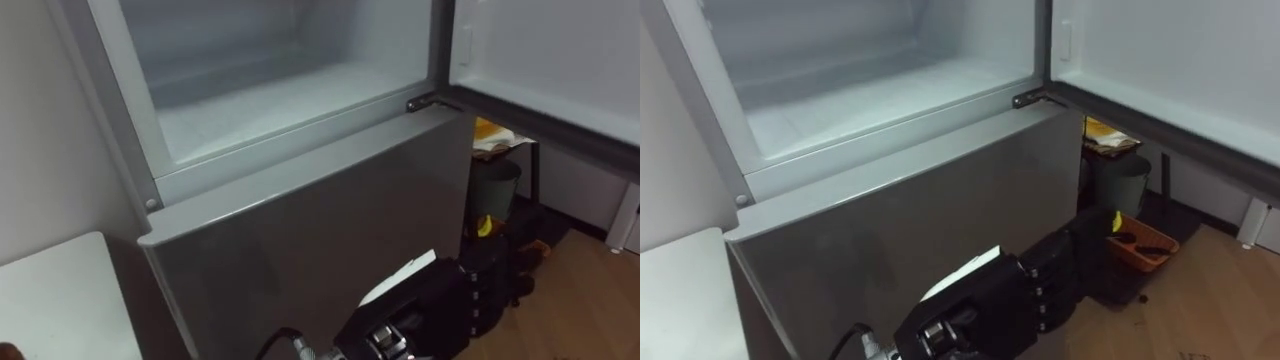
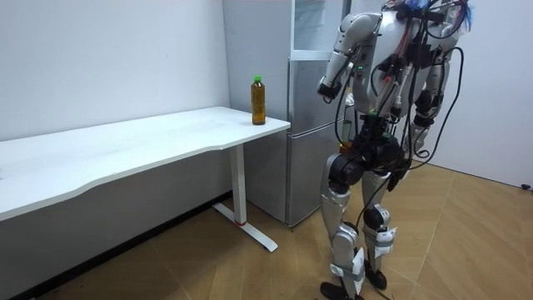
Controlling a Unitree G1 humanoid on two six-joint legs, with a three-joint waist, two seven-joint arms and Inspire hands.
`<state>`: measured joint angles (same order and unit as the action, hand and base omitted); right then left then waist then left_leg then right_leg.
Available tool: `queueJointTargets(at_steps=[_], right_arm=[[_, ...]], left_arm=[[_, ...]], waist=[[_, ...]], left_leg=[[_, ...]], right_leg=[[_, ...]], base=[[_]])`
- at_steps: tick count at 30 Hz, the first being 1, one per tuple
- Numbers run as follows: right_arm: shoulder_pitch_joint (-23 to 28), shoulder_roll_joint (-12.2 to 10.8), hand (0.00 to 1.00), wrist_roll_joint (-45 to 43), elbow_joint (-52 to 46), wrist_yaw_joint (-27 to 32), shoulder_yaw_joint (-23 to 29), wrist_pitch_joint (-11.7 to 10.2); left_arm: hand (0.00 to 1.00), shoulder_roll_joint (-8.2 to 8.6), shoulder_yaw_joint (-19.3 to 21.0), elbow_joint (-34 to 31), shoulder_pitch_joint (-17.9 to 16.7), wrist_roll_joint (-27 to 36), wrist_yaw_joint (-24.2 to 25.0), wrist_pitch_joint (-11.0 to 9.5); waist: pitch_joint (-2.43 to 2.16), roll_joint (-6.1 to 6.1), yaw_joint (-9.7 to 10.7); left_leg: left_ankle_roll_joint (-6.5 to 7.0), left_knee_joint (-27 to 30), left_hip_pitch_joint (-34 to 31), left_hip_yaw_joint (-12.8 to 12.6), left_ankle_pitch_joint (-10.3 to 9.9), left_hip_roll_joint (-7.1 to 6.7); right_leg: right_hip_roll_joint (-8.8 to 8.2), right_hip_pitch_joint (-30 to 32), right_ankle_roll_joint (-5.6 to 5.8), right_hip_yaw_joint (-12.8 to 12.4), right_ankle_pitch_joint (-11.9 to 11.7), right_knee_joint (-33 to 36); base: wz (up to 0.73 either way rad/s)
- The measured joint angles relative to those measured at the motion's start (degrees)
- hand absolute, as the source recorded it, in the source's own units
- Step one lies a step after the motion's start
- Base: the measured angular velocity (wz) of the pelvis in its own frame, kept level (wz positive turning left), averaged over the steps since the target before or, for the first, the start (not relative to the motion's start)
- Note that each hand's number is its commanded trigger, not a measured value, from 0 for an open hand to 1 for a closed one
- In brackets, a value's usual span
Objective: Put the bottle in the upper fridge
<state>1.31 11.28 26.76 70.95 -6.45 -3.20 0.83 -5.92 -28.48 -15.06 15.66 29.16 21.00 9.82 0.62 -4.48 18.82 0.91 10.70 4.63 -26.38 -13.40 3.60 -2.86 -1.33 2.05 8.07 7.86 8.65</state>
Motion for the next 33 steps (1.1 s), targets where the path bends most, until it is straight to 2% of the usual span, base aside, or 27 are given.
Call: queueJointTargets(at_steps=[8,12,23,30,33], right_arm=[[-0.2,-0.01,0.0,-0.24,-0.01,0.19,-0.25,0.01],[-0.67,-0.01,0.0,-1.6,-0.03,0.38,-0.63,0.01],[-1.39,-0.02,0.0,-4.53,-0.03,0.75,-1.32,-0.03],[-1.21,-0.04,0.0,-4.55,0.16,0.56,-1.28,-0.05],[-1.18,-0.04,0.0,-4.54,0.16,0.51,-1.31,-0.06]], left_arm=[[0.0,-0.05,0.0,-0.02,0.0,0.05,-1.84,0.0],[0.0,-0.08,0.02,-0.45,0.0,0.04,-2.05,-0.01],[0.0,-0.07,0.06,-1.43,0.01,0.05,-3.07,-0.61],[0.0,-0.06,0.26,-1.44,0.01,-0.05,-4.3,-0.7],[0.0,-0.05,0.33,-1.46,0.01,-1.09,-4.33,-1.33]], waist=[[0.16,0.25,-0.17],[0.33,0.59,-0.41],[0.23,0.95,-1.85],[0.2,1.02,-1.9],[0.17,1.07,-2.18]], left_leg=[[-0.18,0.01,-0.4,0.3,-0.11,0.16],[-0.17,0.23,-0.93,1.33,-0.1,-0.29],[-0.22,0.7,-1.39,2.29,-0.05,-0.36],[-0.24,0.79,-0.97,3.05,-0.01,-0.42],[-0.26,0.87,-0.98,3.27,0.03,-0.39]], right_leg=[[0.13,0.21,-0.14,0.3,0.21,0.11],[0.06,0.39,-0.11,0.62,0.24,0.02],[-0.04,0.27,-0.09,1.5,0.45,0.01],[-0.06,-0.62,-0.11,2.01,0.45,-0.06],[-0.04,-0.73,-0.13,2.16,0.47,0.0]], base=[[0.01],[0.07],[0.04],[0.03],[0.04]])
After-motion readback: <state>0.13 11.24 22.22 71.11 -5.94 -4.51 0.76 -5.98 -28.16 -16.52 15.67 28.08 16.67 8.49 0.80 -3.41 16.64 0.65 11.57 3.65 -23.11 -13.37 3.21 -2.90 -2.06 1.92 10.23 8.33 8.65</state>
